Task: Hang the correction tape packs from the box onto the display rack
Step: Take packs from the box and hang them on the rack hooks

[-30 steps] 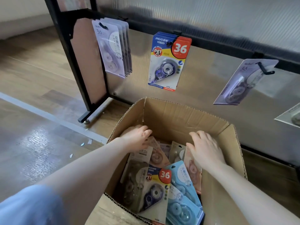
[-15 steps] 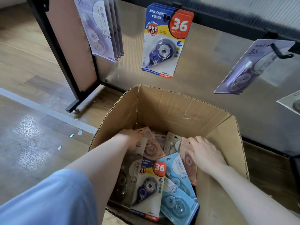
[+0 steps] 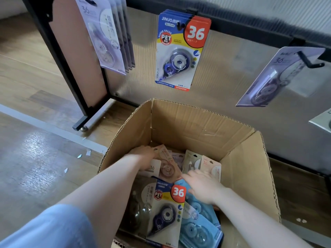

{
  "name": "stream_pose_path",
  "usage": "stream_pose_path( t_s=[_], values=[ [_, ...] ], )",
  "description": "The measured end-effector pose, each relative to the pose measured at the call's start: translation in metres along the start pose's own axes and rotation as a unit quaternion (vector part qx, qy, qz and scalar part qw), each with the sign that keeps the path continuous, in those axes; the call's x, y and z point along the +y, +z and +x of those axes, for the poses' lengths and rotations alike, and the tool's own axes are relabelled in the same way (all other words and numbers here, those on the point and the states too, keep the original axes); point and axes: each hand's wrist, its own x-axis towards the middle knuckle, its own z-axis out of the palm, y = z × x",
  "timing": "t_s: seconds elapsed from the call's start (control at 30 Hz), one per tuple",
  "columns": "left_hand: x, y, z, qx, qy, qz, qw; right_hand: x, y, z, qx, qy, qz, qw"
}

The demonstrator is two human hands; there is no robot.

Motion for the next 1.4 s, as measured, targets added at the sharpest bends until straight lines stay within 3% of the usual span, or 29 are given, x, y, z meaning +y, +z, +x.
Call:
stream_pose_path(
  t_s=[0.33, 0.6, 1.03, 1.4],
  values=[
    [-0.003, -0.018, -0.015, -0.011, 0.029, -0.067, 0.997, 0.005, -0.016, -0.014, 0.047, 0.040, 0.062, 0.996],
    [0.006, -0.051, -0.038, 0.086, 0.060, -0.061, 0.993, 0.020, -0.045, -0.056, 0.095, 0.105, 0.129, 0.981],
    [0.044, -0.113, -0.095, 0.221, 0.093, -0.048, 0.970, 0.030, -0.093, -0.119, 0.326, 0.183, 0.204, 0.905],
    [0.089, -0.165, -0.122, 0.298, 0.116, 0.000, 0.948, 0.061, -0.136, -0.188, 0.422, 0.185, 0.244, 0.853]
  ],
)
